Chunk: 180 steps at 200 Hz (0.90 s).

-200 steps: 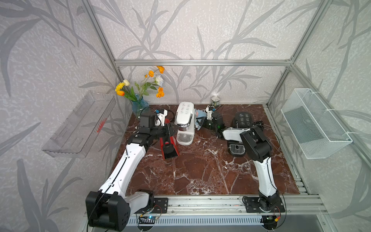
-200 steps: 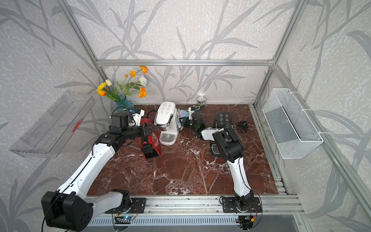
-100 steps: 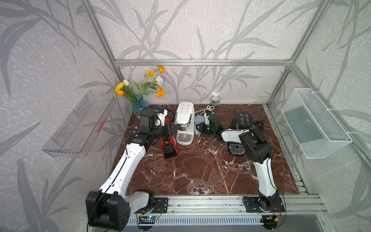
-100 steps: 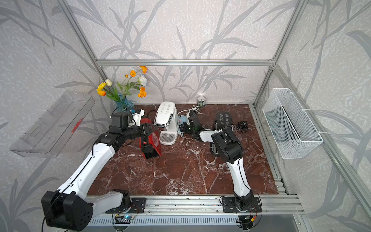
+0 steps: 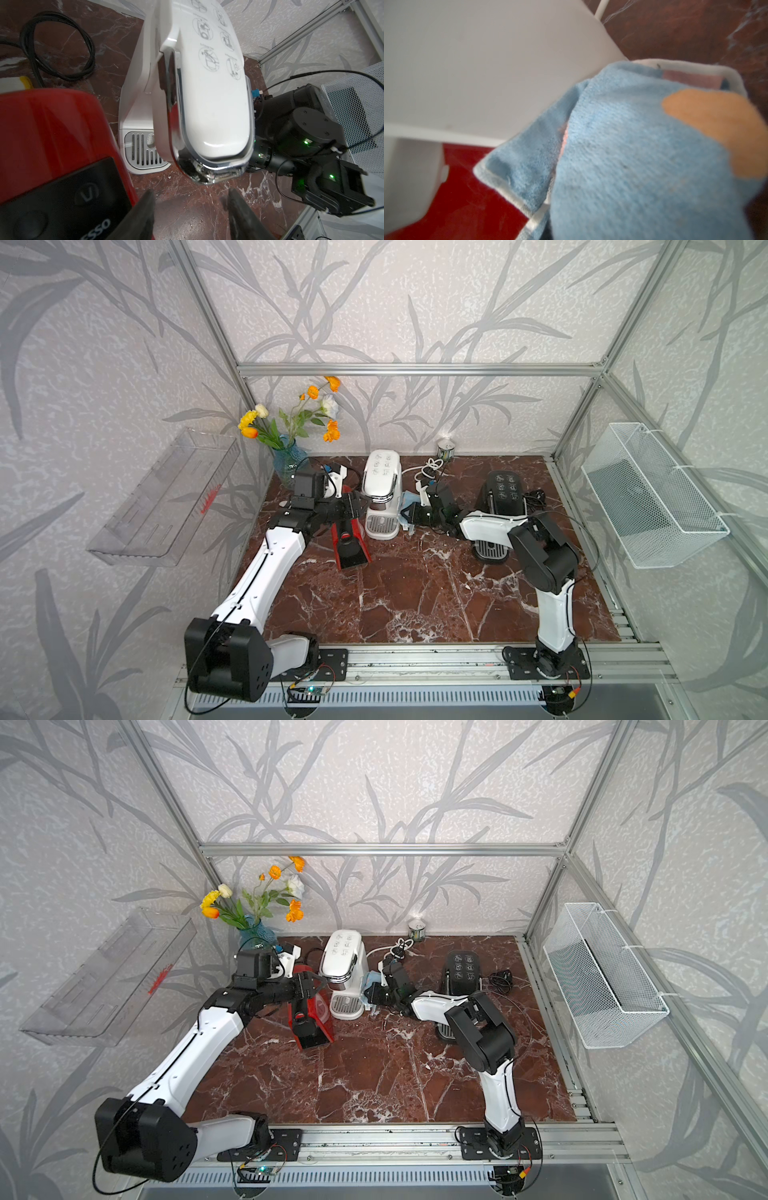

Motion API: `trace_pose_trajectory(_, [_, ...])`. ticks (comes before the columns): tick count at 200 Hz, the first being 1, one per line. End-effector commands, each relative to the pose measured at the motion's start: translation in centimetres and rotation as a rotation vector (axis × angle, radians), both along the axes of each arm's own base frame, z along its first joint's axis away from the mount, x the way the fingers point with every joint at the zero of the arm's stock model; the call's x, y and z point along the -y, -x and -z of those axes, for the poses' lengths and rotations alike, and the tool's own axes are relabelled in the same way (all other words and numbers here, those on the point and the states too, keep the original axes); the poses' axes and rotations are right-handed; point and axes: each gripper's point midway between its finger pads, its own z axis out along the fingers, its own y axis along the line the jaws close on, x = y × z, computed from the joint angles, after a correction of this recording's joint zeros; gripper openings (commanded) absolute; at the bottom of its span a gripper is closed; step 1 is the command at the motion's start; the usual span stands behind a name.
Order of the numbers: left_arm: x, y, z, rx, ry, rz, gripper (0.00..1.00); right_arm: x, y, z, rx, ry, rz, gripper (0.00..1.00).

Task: Wipe the surface of a coffee machine
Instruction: Wipe the dirt from the surface of the coffee machine.

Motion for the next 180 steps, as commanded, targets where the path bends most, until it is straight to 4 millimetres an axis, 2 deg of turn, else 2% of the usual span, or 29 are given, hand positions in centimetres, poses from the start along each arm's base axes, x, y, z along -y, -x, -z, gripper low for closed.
trace_pose_trajectory(1, [-0.8,-1.1,-1.3,0.01,-0.039,-0.063,0.64,-1.3,1.8,-3.1,0.063,-0.044,-0.093,0.0])
trace_pose_trajectory(13, [-1.1,-1.9,-1.3,0.001,-0.044,-0.088,0.68,-1.2,2.1,-3.2,0.063,-0.042,-0.1,0.0])
trace_pose_trajectory(50, [-0.6,-4.4,-0.9,-0.038,-0.04,-0.097,0.69,-1.0,2.8,-3.1,0.058,-0.022,-0.133,0.0])
trace_pose_trajectory(90, [2.0,-6.4,-0.3,-0.064,-0.075,-0.043,0.7,-0.6,3.1,-3.5,0.06,-0.029,-0.151,0.0])
trace_pose_trajectory(121, [3.8,-8.0,1.1,-0.096,-0.087,-0.007,0.71,-0.1,3.2,-3.9,0.054,-0.032,-0.155,0.0])
trace_pose_trajectory(142, [5.1,-8.4,2.1,-0.12,-0.08,0.024,0.71,0.6,3.0,-4.0,0.073,-0.005,-0.168,0.0])
trace_pose_trajectory(180, [7.2,-7.7,3.6,-0.157,-0.078,0.074,0.7,2.3,1.6,-5.2,0.091,0.031,-0.147,0.01])
